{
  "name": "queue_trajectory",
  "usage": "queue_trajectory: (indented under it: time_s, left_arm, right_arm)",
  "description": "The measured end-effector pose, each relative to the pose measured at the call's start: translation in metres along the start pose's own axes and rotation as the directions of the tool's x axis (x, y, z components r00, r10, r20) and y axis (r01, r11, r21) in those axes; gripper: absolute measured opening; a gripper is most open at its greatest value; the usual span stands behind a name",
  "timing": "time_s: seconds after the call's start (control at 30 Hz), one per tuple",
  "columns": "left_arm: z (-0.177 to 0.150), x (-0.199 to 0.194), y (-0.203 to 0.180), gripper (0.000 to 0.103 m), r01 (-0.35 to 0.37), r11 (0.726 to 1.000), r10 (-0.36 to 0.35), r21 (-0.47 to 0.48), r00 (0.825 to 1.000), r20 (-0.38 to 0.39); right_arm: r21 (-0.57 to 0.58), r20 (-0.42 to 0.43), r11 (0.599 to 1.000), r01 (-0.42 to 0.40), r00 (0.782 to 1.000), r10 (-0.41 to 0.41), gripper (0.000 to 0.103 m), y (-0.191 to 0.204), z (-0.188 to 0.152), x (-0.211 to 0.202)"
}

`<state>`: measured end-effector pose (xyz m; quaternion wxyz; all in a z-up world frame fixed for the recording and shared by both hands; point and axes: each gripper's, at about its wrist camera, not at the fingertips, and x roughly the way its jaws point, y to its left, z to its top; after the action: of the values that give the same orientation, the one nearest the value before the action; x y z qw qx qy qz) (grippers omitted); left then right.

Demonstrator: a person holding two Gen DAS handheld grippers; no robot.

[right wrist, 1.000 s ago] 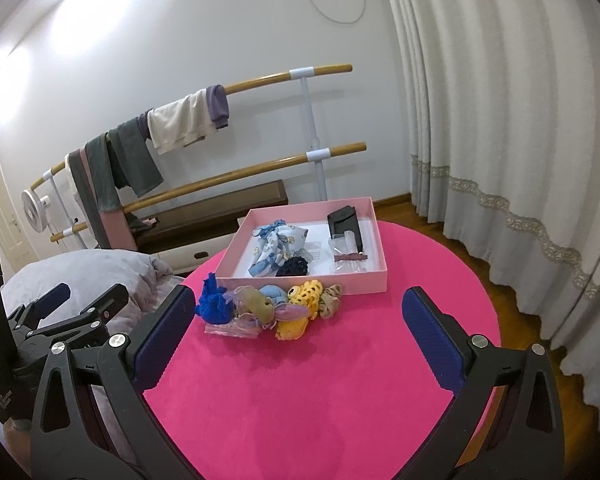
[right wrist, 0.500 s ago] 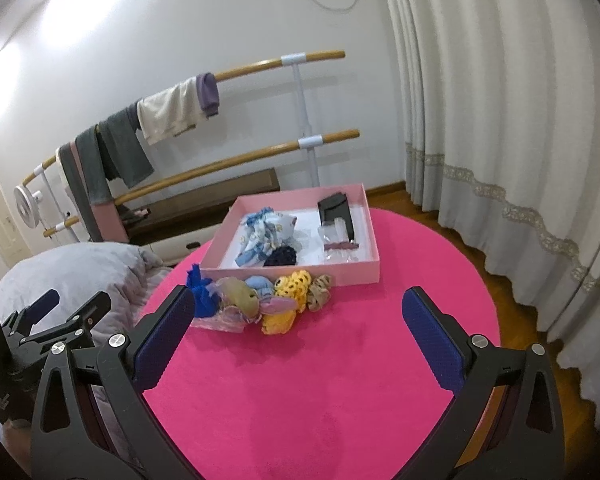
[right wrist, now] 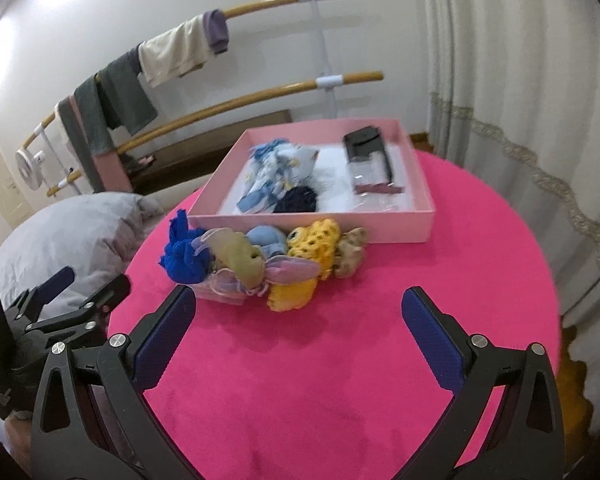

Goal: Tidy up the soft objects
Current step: 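Grasp the blue knitted toy with the left gripper while the right grasps the pink fabric flower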

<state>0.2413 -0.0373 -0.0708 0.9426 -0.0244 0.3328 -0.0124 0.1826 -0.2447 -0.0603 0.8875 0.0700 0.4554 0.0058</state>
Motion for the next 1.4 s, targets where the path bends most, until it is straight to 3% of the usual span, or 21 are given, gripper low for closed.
queue_trajectory:
  time_s: [0.1, 0.27, 0.4, 0.5, 0.53, 0.57, 0.73, 0.87, 1.03, 1.1, 1.17, 1.2, 1.27, 1.4]
  left_arm:
    - [0.000, 0.018, -0.002, 0.103, 0.015, 1.000, -0.015, -0.001, 1.000, -0.018]
    - [0.001, 0.040, 0.001, 0.103, 0.010, 1.000, -0.010, -0.001, 0.999, -0.036]
    - [0.000, 0.052, 0.000, 0.103, -0.006, 1.000, 0.006, 0.007, 0.999, -0.046]
    - [-0.001, 0.061, -0.005, 0.103, -0.008, 1.000, 0.010, 0.027, 0.998, -0.062]
    - [-0.001, 0.063, -0.005, 0.103, 0.008, 1.000, -0.007, 0.017, 0.998, -0.061]
    - [0.000, 0.063, -0.004, 0.103, 0.020, 1.000, -0.019, 0.007, 0.998, -0.060]
    - [0.005, 0.067, -0.009, 0.103, 0.038, 0.999, -0.037, 0.015, 0.999, -0.035]
    - [0.006, 0.075, -0.017, 0.103, 0.088, 0.996, -0.087, 0.022, 0.996, -0.032]
    - [0.006, 0.104, -0.027, 0.103, 0.090, 0.995, -0.086, 0.050, 0.994, -0.065]
    - [0.008, 0.115, -0.025, 0.093, 0.111, 0.993, -0.108, 0.039, 0.991, -0.081]
    - [0.011, 0.129, -0.020, 0.055, 0.161, 0.987, -0.160, -0.003, 0.979, -0.129]
    - [0.011, 0.135, -0.014, 0.051, 0.203, 0.978, -0.208, -0.048, 0.964, -0.162]
    - [0.014, 0.135, -0.008, 0.029, 0.220, 0.974, -0.227, -0.058, 0.960, -0.166]
    - [0.014, 0.126, -0.003, 0.018, 0.205, 0.978, -0.207, -0.030, 0.967, -0.151]
  right_arm:
    - [-0.009, -0.032, 0.999, -0.031, 0.999, 0.031, 0.097, 0.006, 0.002, 0.020]
    - [-0.043, -0.064, 0.996, -0.075, 0.995, 0.072, 0.076, 0.018, 0.010, 0.049]
    - [-0.072, -0.094, 0.991, -0.109, 0.990, 0.102, 0.067, 0.028, 0.016, 0.073]
    - [-0.097, -0.134, 0.989, -0.113, 0.986, 0.100, 0.047, 0.031, 0.017, 0.089]
    - [-0.106, -0.143, 0.989, -0.107, 0.985, 0.091, 0.033, 0.031, 0.016, 0.092]
    - [-0.108, -0.147, 0.988, -0.106, 0.985, 0.090, 0.027, 0.029, 0.015, 0.093]
    - [-0.078, -0.116, 0.990, -0.121, 0.987, 0.111, 0.016, 0.016, 0.012, 0.078]
    - [-0.072, -0.110, 0.990, -0.121, 0.988, 0.112, 0.016, 0.009, 0.013, 0.073]
    - [-0.075, -0.132, 0.989, -0.128, 0.984, 0.117, 0.016, 0.010, 0.012, 0.079]
    - [-0.080, -0.144, 0.988, -0.131, 0.982, 0.119, 0.022, 0.013, 0.010, 0.083]
    - [-0.091, -0.167, 0.987, -0.136, 0.979, 0.119, 0.023, 0.017, 0.009, 0.091]
    - [-0.096, -0.177, 0.986, -0.137, 0.977, 0.119, 0.023, 0.018, 0.007, 0.094]
    - [-0.108, -0.185, 0.985, -0.135, 0.976, 0.114, 0.018, 0.022, 0.003, 0.097]
    - [-0.104, -0.171, 0.987, -0.126, 0.979, 0.107, 0.014, 0.021, 0.001, 0.090]
